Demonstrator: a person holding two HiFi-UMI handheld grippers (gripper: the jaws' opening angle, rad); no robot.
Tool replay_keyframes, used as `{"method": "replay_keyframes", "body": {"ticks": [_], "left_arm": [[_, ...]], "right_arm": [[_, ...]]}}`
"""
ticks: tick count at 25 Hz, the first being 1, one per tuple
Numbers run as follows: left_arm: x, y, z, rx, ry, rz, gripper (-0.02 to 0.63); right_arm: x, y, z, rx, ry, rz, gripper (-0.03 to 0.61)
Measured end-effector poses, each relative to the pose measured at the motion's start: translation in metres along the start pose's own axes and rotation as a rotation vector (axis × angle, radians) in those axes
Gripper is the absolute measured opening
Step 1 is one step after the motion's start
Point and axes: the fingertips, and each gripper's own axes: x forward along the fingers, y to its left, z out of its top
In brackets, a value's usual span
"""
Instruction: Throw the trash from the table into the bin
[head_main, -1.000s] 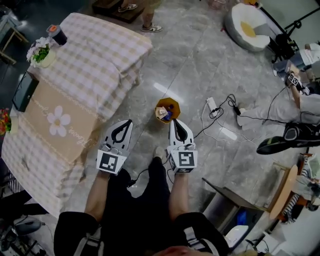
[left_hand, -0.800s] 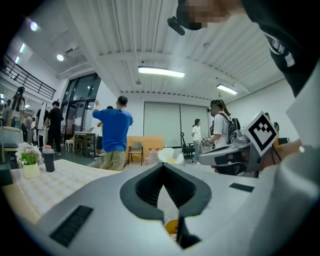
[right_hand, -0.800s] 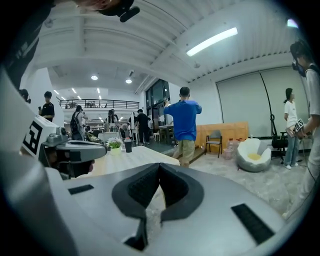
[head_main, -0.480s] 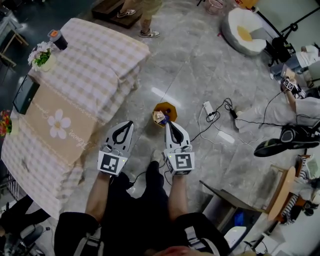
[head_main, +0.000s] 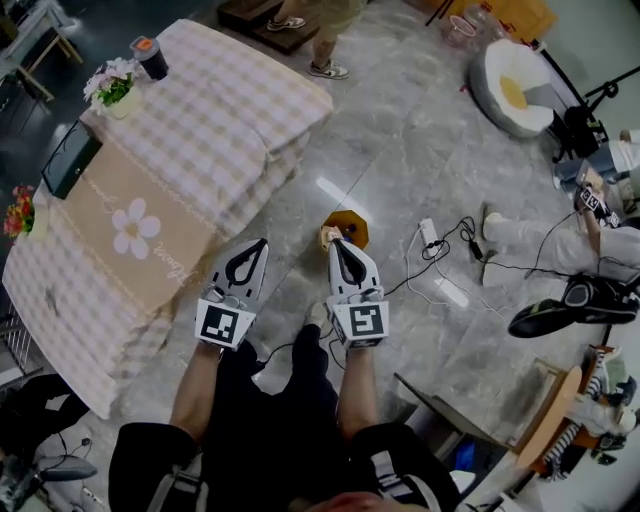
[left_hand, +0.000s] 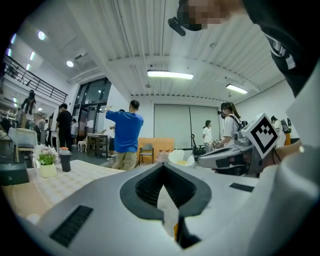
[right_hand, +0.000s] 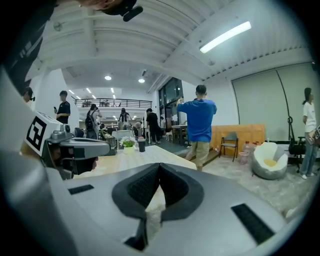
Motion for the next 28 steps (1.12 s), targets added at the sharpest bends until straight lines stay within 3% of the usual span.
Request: {"method": "replay_keyframes", "body": {"ticks": [3,9,20,28], "left_arm": [[-0.027,0.025,-0.001,-0.014,0.006,0.072,0.003],[-0.103,0.095,-0.005,-0.018,0.012,0.299,0.003],[-0.308,0.194,-0.022,-0.038,0.033,0.741,0.003],[-0.454,0.233,-0.045,-0.085,0.046,0.996,0.003]], "right_arm": [[0.019,0.035,0.007,-0.015,-0.005,0.081,0.006],[0.069,0.135,0.020,-0.071,-0.004,0.323,0.006],[0.112,0.364,0.034,-0.175,-0.009,0.767,0.006],[0.108,0.527,0.020,-0.228,0.011,1.026,0.006]]}}
